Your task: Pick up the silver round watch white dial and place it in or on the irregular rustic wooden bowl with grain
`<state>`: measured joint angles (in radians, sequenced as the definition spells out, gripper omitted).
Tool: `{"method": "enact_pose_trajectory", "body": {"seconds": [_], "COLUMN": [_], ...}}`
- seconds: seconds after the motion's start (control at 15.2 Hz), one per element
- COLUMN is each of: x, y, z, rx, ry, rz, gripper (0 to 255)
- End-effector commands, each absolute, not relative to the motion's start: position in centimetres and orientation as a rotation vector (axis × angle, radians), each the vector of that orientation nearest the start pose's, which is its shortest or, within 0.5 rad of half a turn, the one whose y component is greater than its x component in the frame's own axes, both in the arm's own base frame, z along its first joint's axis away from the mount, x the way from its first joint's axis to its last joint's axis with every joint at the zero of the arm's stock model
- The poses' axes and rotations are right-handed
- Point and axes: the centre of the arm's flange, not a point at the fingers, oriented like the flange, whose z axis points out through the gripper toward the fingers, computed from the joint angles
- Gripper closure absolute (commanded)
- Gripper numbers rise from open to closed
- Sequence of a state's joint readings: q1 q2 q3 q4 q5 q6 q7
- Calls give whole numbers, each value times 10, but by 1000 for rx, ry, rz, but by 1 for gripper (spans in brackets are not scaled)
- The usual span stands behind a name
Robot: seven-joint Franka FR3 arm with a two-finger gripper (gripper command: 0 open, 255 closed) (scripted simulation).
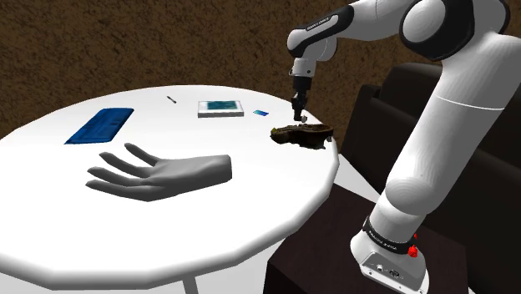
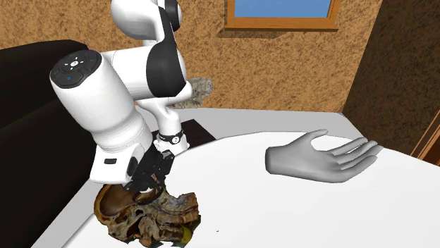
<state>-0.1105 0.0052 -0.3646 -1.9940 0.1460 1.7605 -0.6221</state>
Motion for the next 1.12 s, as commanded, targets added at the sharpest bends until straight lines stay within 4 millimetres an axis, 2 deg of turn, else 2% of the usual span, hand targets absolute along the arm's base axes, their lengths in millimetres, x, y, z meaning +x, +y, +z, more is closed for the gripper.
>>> {"method": "enact_pose_trajectory", "body": {"seconds": [0.0, 0.2, 0.26, 0.59, 0.86, 1.06], "x": [476, 476, 476, 476, 483, 483], "y": [-230, -230, -230, -230, -242, -242], "z": [440, 440, 440, 440, 488, 488], "rx": [-2890, -2890, -2890, -2890, -2890, -2890], "ry": [-148, -148, -148, -148, -148, -148], "rz": [191, 191, 191, 191, 191, 191], "gripper": [255, 255, 0, 0, 0, 0]}}
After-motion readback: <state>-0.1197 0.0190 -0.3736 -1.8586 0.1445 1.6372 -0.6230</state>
